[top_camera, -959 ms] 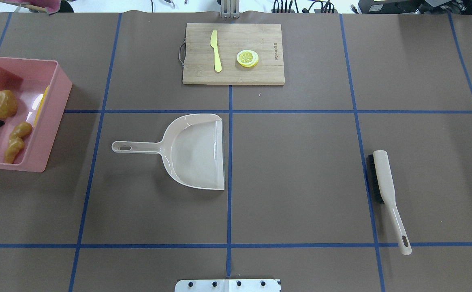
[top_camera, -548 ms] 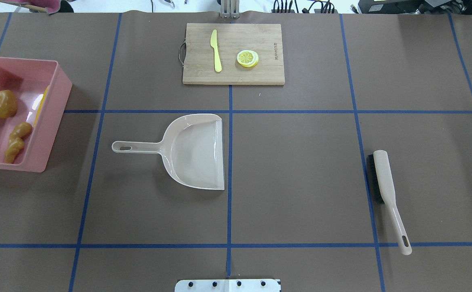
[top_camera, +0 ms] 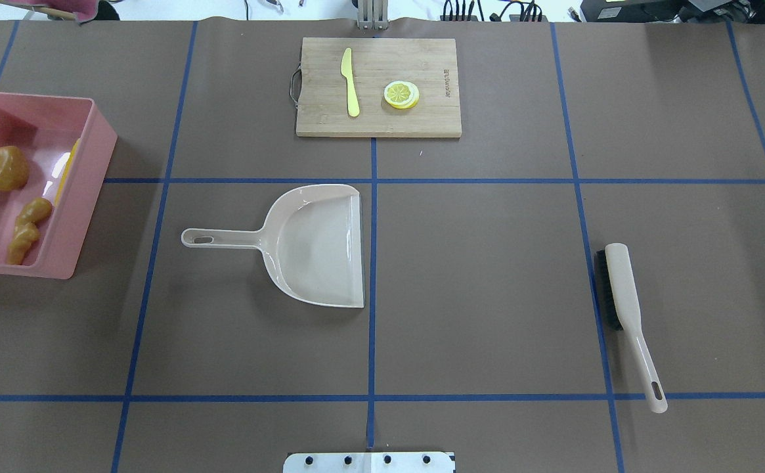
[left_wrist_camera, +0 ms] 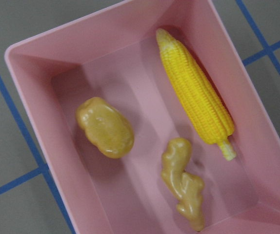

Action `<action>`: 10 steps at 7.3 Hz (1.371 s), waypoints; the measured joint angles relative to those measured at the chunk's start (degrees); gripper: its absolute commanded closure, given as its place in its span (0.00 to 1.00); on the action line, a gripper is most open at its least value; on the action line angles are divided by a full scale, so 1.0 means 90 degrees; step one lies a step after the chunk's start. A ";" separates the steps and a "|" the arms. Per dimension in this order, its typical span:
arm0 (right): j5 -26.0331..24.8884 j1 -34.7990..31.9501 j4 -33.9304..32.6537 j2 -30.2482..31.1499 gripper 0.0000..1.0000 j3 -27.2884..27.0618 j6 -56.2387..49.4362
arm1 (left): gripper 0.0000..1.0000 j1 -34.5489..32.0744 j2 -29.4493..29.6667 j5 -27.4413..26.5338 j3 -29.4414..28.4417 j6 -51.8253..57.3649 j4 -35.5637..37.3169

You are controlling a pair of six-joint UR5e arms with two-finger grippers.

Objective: Sweep and dump trash into bin

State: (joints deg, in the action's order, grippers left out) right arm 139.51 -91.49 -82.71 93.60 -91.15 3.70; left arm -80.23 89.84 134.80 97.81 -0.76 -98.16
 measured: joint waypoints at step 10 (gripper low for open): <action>0.0006 0.0000 -0.0008 0.0000 0.00 -0.0002 0.0029 | 0.01 -0.0293 -0.0115 0.0009 -0.0352 -0.0883 0.0198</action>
State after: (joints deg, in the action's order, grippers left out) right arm 139.57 -91.49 -82.78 93.60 -91.17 3.96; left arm -82.87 88.81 134.88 94.65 -8.70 -96.38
